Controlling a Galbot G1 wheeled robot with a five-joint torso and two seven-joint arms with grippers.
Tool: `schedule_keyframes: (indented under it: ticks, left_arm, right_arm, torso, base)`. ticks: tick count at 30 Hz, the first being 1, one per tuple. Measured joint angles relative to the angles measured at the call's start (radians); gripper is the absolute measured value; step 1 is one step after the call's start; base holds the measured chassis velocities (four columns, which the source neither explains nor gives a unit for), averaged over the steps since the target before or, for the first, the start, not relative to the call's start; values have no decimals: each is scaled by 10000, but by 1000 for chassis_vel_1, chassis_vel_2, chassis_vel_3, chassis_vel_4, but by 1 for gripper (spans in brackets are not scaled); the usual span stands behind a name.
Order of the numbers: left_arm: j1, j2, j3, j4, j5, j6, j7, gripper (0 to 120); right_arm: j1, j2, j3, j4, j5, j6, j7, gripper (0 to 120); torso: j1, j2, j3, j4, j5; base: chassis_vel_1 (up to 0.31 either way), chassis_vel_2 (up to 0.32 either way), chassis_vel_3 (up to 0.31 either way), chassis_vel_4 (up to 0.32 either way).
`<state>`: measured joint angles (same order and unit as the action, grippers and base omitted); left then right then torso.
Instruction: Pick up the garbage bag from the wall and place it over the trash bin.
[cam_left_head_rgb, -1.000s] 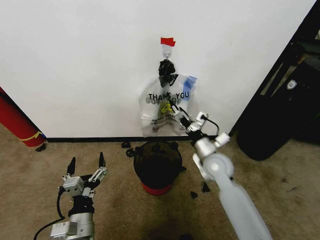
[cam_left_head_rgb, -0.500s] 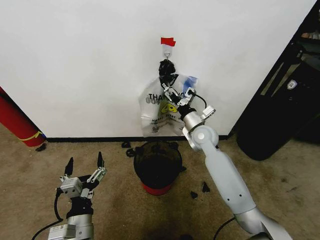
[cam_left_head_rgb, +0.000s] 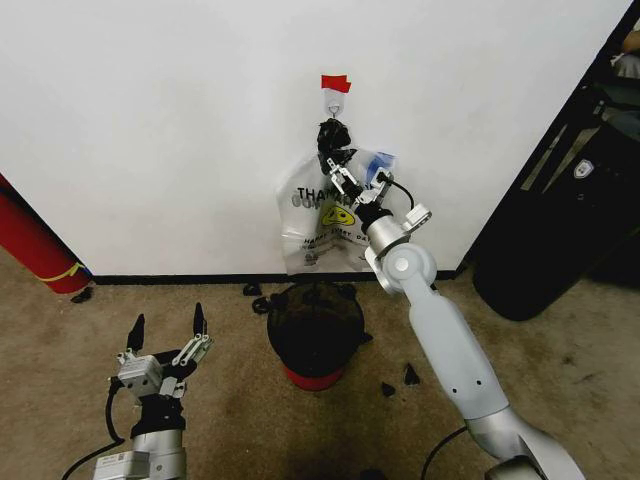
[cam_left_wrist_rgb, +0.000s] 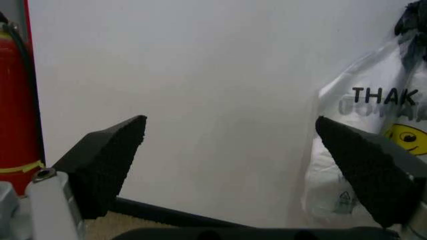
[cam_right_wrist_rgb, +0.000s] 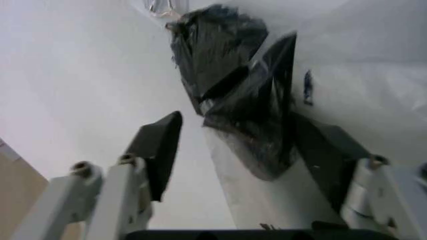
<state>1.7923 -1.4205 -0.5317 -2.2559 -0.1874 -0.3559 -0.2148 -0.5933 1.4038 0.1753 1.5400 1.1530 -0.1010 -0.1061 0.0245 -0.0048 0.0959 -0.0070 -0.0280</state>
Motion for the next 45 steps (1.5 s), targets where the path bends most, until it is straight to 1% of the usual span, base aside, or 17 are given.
schedule_keyframes:
  ticks: [1, 2, 3, 5, 7, 8, 11, 12, 15, 16, 17, 23, 29, 31, 38, 42, 45]
  left_arm:
    - [2, 14, 5, 1, 4, -3, 0, 100]
    - [2, 14, 5, 1, 4, -3, 0, 100]
    - [3, 29, 12, 1, 5, -6, 0, 100]
    - [2, 37, 14, 1, 6, -7, -2, 100]
    - [-6, 46, 17, 1, 6, -8, -4, 100]
    - [-6, 46, 17, 1, 6, -8, -4, 100]
    - [-15, 54, 32, 1, 2, -13, -16, 100]
    - [-15, 54, 32, 1, 2, -13, -16, 100]
    - [-28, 61, 37, 1, -19, -14, -24, 100]
    - [-28, 61, 37, 1, -19, -14, -24, 100]
    - [-35, 59, 36, 1, -24, -13, -26, 100]
    - [-72, 74, 32, 1, -41, -14, -29, 100]
    - [-239, 113, 126, 137, -67, -1, -32, 100]
    - [-284, 120, 147, 172, -72, 8, -35, 100]
    - [-372, 157, 230, 270, -78, 28, -40, 100]
    - [-395, 175, 236, 290, -78, 32, -40, 100]
    - [-467, 220, 272, 349, -80, 46, -41, 100]
  right_arm:
    - [-8, 9, 24, 16, -3, 2, 17, 54]
    - [-8, 9, 24, 16, -3, 2, 17, 54]
    - [-18, 19, 46, 32, -8, 2, 33, 48]
    - [-29, 21, 54, 38, -18, 2, 52, 43]
    - [-40, 26, 54, 39, -49, 2, 87, 31]
    - [-40, 26, 54, 39, -49, 2, 87, 31]
    - [-66, 58, 76, 81, -77, 2, 180, 16]
    - [-66, 58, 76, 81, -77, 2, 180, 16]
    - [-104, 48, 86, 130, -140, 2, 217, 3]
    - [-104, 48, 86, 130, -140, 2, 217, 3]
    - [-121, 32, 87, 144, -235, 18, 218, 0]
    - [-395, -83, 123, 519, -331, 60, 217, 0]
    - [-1341, -485, 101, 1490, -481, 73, 220, 0]
    - [-1562, -545, 117, 1690, -522, 79, 224, 0]
    - [-2894, -905, 346, 2709, -807, 124, 247, 0]
    - [-3030, -942, 376, 2801, -854, 128, 247, 0]
    - [-3490, -1044, 472, 3112, -1095, 184, 236, 0]
  torso:
    - [0, 0, 0, 0, 0]
    - [0, 0, 0, 0, 0]
    - [0, 0, 0, 0, 0]
    - [0, 0, 0, 1, 0]
    - [0, 0, 0, 1, 0]
    - [0, 0, 0, 1, 0]
    - [0, 0, 0, 1, 0]
    - [0, 0, 0, 1, 0]
    - [0, 0, 0, 1, 0]
    - [0, 0, 0, 1, 0]
    - [0, 0, 0, 1, 0]
    - [0, 0, 0, 2, 0]
    - [0, 1, -1, -2, 1]
    - [0, 1, -1, 1, 0]
    - [-1, 1, -1, -1, 1]
    - [0, 1, -1, -1, 2]
    - [0, 1, -1, 0, 1]
  base:
    - [0, 0, 0, 0]
    - [0, 0, 0, 0]
    - [0, 0, 0, 0]
    - [0, 0, 0, 0]
    - [0, 0, 0, 0]
    - [0, 0, 0, 0]
    - [0, 0, 0, 0]
    - [0, 0, 0, 0]
    - [0, 0, 0, 0]
    - [0, 0, 0, 0]
    - [0, 0, 0, 0]
    - [0, 0, 0, 0]
    - [0, 0, 0, 0]
    - [0, 0, 0, 0]
    - [0, 0, 0, 0]
    - [0, 0, 0, 0]
    - [0, 0, 0, 0]
